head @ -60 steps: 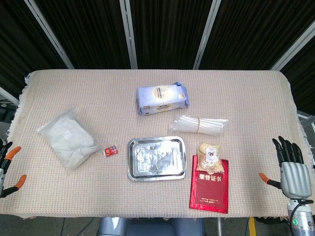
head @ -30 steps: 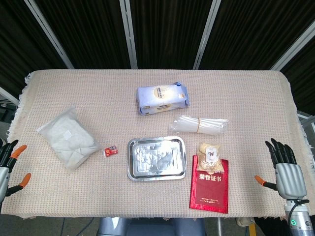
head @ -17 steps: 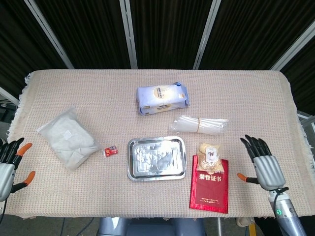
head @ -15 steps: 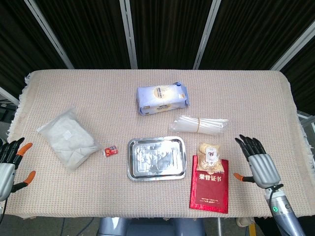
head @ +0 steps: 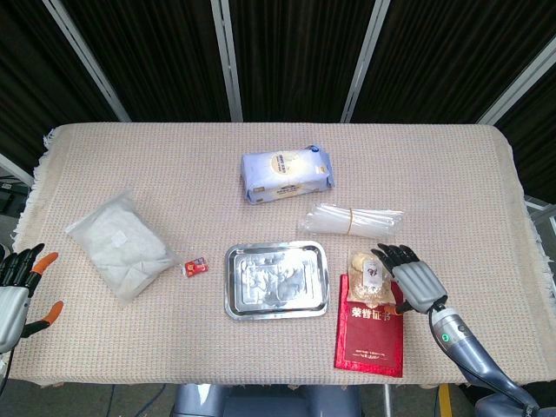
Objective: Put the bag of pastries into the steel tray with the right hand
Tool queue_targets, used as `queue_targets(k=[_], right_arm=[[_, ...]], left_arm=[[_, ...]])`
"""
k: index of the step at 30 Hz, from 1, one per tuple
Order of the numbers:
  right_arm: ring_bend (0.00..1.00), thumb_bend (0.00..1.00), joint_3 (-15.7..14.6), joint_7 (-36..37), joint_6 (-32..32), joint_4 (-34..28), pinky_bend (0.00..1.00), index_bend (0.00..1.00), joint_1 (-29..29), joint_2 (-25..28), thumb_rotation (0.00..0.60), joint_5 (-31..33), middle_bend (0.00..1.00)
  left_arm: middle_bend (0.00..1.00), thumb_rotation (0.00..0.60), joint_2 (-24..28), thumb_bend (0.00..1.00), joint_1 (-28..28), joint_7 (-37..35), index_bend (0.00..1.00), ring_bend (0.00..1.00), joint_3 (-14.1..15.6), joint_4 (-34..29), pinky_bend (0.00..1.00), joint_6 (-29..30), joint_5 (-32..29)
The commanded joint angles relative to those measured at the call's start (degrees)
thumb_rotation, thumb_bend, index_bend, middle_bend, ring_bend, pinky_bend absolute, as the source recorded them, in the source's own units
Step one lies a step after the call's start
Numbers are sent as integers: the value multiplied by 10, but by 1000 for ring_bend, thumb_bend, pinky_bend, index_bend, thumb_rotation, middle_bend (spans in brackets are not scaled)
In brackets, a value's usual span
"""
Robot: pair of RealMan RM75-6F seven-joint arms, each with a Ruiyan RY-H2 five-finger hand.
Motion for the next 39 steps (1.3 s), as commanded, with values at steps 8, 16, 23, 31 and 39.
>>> queue_targets(k=[8, 16, 23, 31, 39], right_arm=[[0, 25, -6, -57, -43, 2, 4, 52, 38, -17, 600, 41, 0], [0, 37, -3, -102, -84, 21, 11, 137, 78, -39, 600, 95, 38], [250, 129, 1, -138, -62, 23, 305, 450, 96, -49, 600, 98, 305], [388, 162, 24, -123, -31, -37, 473, 564, 112, -25, 600, 72, 424], [385, 162, 66, -27, -33, -47, 474, 571, 154, -61, 600, 26, 430]], left_arm=[[0, 600, -9, 316, -3, -9, 129, 0, 2, 12, 0, -9, -6], [0, 600, -15, 316, -1, -19, 130, 0, 3, 26, 0, -12, -13], [0, 600, -17, 316, 0, -25, 131, 0, 4, 34, 0, -12, -16], [0, 600, -19, 315, -1, -27, 131, 0, 5, 35, 0, -13, -12], [0, 600, -21, 315, -5, -23, 131, 0, 6, 31, 0, -20, -12]])
